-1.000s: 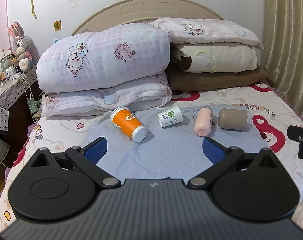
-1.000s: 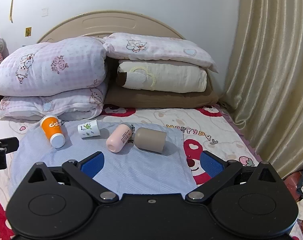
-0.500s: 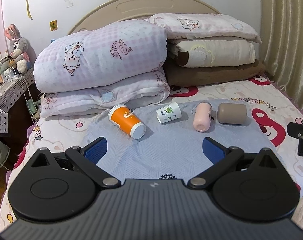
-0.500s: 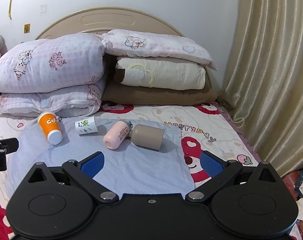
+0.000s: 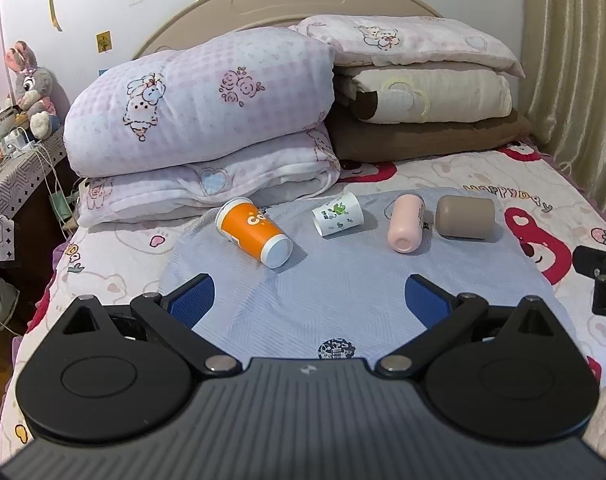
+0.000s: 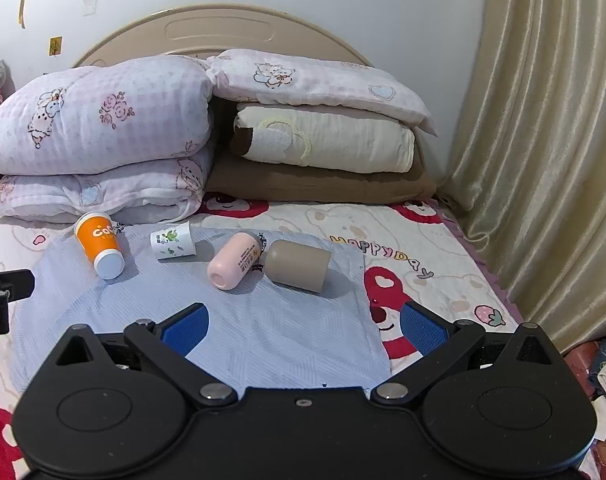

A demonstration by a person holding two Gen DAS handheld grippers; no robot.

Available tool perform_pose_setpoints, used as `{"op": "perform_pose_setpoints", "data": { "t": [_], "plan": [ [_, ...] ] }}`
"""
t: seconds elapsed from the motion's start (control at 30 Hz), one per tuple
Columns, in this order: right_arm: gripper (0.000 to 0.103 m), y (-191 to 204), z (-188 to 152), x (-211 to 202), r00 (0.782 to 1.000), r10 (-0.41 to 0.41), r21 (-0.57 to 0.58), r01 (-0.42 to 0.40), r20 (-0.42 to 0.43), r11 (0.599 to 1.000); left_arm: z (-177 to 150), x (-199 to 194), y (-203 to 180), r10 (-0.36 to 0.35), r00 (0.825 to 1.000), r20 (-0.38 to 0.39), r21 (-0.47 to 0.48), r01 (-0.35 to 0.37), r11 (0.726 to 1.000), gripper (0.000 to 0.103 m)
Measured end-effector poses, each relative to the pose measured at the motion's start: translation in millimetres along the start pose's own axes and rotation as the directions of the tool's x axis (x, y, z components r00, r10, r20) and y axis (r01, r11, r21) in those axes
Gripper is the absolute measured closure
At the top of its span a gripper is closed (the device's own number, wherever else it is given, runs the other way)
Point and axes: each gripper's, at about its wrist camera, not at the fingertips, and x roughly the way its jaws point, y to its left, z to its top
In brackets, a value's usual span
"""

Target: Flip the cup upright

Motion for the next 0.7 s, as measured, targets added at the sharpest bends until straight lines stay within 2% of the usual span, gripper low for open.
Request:
{"op": "perform_pose_setpoints", "data": {
  "t": [0.3, 0.37, 0.43, 0.47, 0.5, 0.57, 0.63, 0.7],
  "plan": [
    [0.0, 3, 2, 1, 1.0, 0.01, -0.008, -0.01, -0.01, 1.0, 4, 2, 8, 0.018, 1.0, 0.024, 0.023, -0.019, 1.0, 0.0],
    [0.0, 5, 4, 0, 0.999, 0.043, -0.022, -0.043, -0.003, 0.999, 7, 3, 15, 0.03, 0.999, 0.036, 0.041, -0.032, 0.999, 0.0],
    [0.0, 5, 4, -2, 0.993, 0.116, -0.034, -0.115, 0.022, 0.993, 12, 4, 23, 0.041, 0.996, 0.075, 0.071, -0.046, 0.996, 0.0],
    [0.0, 4, 3, -2, 0.98, 0.194, -0.047, -0.193, 0.032, 0.98, 15, 6, 27, 0.051, 0.994, 0.096, 0.086, -0.06, 0.994, 0.0],
    [0.0, 2, 4, 0, 0.955, 0.296, -0.064, -0.293, 0.032, 0.954, 18, 9, 31, 0.065, 0.991, 0.118, 0.105, -0.078, 0.991, 0.0],
    [0.0, 0, 8, 11, 0.882, 0.471, -0.092, -0.466, 0.033, 0.88, 25, 19, 40, 0.082, 0.986, 0.144, 0.134, -0.102, 0.986, 0.0],
    [0.0, 2, 15, 23, 0.832, 0.551, -0.107, -0.544, 0.062, 0.832, 32, 34, 51, 0.082, 0.984, 0.156, 0.15, -0.105, 0.983, 0.0],
    [0.0, 11, 25, 42, 0.795, 0.603, -0.111, -0.595, 0.065, 0.796, 39, 51, 63, 0.063, 0.988, 0.144, 0.134, -0.083, 0.988, 0.0]
  ]
}}
